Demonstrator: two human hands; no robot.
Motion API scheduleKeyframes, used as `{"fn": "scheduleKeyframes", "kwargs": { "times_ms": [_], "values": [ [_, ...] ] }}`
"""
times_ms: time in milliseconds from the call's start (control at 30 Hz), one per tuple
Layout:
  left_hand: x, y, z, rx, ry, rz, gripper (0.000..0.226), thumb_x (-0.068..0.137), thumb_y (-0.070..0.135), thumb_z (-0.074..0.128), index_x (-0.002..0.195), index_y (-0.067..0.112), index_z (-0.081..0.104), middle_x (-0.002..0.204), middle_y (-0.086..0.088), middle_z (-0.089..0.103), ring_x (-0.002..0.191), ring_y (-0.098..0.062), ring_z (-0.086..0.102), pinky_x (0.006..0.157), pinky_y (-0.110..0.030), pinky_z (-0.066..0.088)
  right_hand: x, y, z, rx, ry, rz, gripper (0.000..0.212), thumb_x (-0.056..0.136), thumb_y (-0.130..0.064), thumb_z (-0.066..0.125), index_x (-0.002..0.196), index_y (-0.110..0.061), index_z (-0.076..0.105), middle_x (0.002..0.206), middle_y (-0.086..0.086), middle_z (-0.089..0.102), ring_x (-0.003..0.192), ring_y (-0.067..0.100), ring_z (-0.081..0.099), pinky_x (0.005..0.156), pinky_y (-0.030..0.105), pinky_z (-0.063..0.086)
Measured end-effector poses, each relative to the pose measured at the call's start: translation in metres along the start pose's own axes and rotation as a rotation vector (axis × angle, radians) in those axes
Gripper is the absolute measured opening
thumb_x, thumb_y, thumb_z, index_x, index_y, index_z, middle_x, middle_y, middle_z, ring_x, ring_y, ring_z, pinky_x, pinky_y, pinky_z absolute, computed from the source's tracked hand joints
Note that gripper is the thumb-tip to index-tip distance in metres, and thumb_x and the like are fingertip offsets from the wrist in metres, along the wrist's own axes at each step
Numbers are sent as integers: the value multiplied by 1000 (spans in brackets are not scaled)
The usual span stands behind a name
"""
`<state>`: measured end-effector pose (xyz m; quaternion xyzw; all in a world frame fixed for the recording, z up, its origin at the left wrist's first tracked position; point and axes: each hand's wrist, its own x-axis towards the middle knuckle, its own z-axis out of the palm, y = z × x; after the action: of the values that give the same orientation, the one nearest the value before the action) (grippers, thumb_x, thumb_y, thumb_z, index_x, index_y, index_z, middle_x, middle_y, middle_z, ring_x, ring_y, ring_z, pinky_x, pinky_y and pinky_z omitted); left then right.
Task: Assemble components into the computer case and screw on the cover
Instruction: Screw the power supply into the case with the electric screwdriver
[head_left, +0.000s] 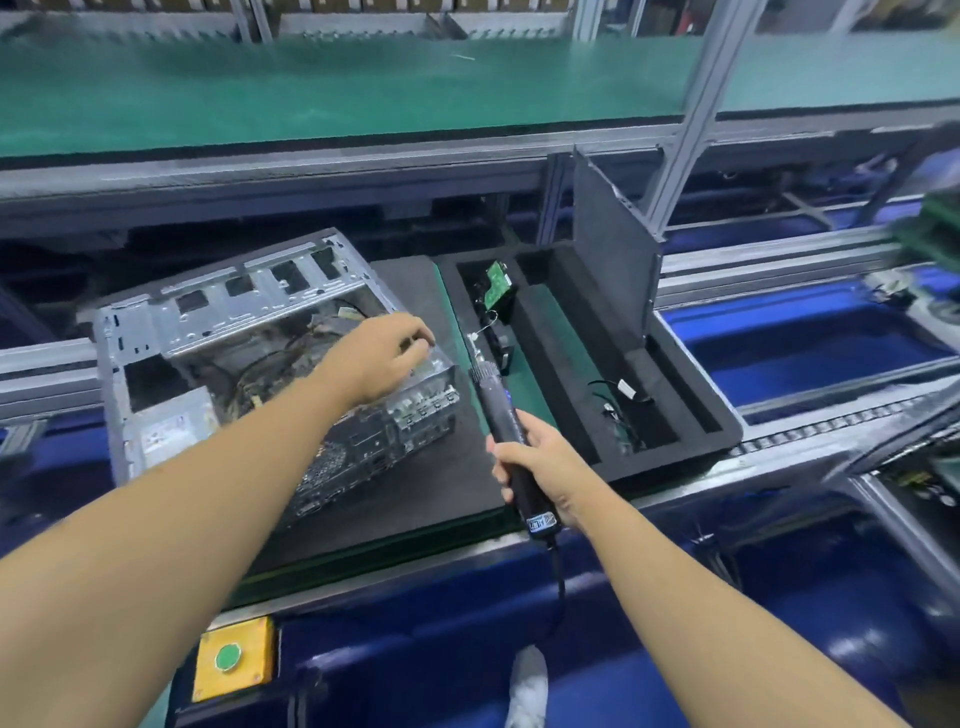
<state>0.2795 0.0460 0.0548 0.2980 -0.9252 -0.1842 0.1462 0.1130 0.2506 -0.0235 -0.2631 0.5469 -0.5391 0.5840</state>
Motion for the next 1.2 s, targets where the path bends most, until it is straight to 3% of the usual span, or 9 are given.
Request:
{"fn": "scheduleKeyframes", "kwargs": {
  "times_ms": [200, 333, 533, 667, 767, 867, 967, 1067, 1200],
  "values": [
    [69, 31, 42, -5, -96, -15, 23, 95, 22, 47, 100, 29, 69, 92, 14, 69, 81, -9, 63, 72, -30, 50, 45, -21, -75, -106, 43, 42, 31, 84, -18, 74, 113, -21, 63, 77, 7, 61, 58, 20, 55, 51, 32, 51],
    [109, 46, 74, 22, -326, -30, 24, 93, 20, 48, 102, 25, 69, 91, 17, 64, 85, -14, 62, 82, -31, 50, 71, -22, -117, -163, 106, 69, 37, 85, -18, 69, 120, -18, 58, 68, 4, 63, 54, 19, 57, 53, 35, 54],
    [133, 46, 134, 89, -663, -83, 20, 91, 19, 54, 103, 24, 70, 101, 8, 68, 93, -12, 60, 86, -29, 48, 97, -11, -159, -248, 193, 134, 68, 94, -9, 62, 155, -17, 34, 122, 13, 60, 55, 18, 58, 54, 31, 53],
    [137, 45, 175, 101, -803, -92, 17, 87, 22, 62, 102, 24, 69, 88, 14, 61, 93, -14, 61, 84, -29, 49, 107, -3, -173, -269, 161, 120, 61, 94, -11, 62, 151, -16, 39, 110, 8, 63, 55, 17, 58, 55, 34, 55],
    [140, 45, 199, 198, -874, -60, 19, 82, 29, 66, 101, 31, 67, 82, 20, 57, 88, -10, 58, 84, -30, 43, 115, 3, -176, -259, 169, 140, 71, 93, -13, 62, 156, -18, 32, 129, 14, 55, 56, 17, 59, 54, 32, 54],
    [143, 50, 216, 308, -917, 33, 18, 79, 35, 70, 97, 34, 68, 76, 22, 56, 78, -2, 48, 82, -30, 28, 120, 5, -179, -222, 153, 145, 76, 90, -16, 63, 158, -18, 29, 103, 5, 62, 55, 17, 59, 53, 32, 54],
    [142, 60, 230, 407, -983, 71, 19, 80, 31, 68, 99, 31, 70, 94, 12, 67, 94, -12, 60, 86, -31, 35, 122, 6, -180, -184, 154, 141, 78, 88, -17, 63, 157, -26, 30, 70, -7, 66, 53, 16, 58, 50, 31, 53],
    [136, 70, 244, 485, -1028, 33, 23, 82, 30, 65, 104, 26, 70, 104, 1, 68, 98, -22, 65, 80, -31, 48, 122, 7, -178, -161, 146, 128, 68, 84, -18, 63, 147, -32, 38, 67, -6, 62, 52, 16, 56, 49, 32, 53],
    [131, 80, 257, 633, -1101, 72, 30, 88, 35, 64, 116, 23, 63, 115, -3, 66, 106, -26, 64, 80, -31, 44, 122, 7, -180, -166, 127, 91, 39, 85, -14, 60, 119, -32, 57, 63, 0, 57, 54, 20, 54, 50, 36, 54]
  ]
}}
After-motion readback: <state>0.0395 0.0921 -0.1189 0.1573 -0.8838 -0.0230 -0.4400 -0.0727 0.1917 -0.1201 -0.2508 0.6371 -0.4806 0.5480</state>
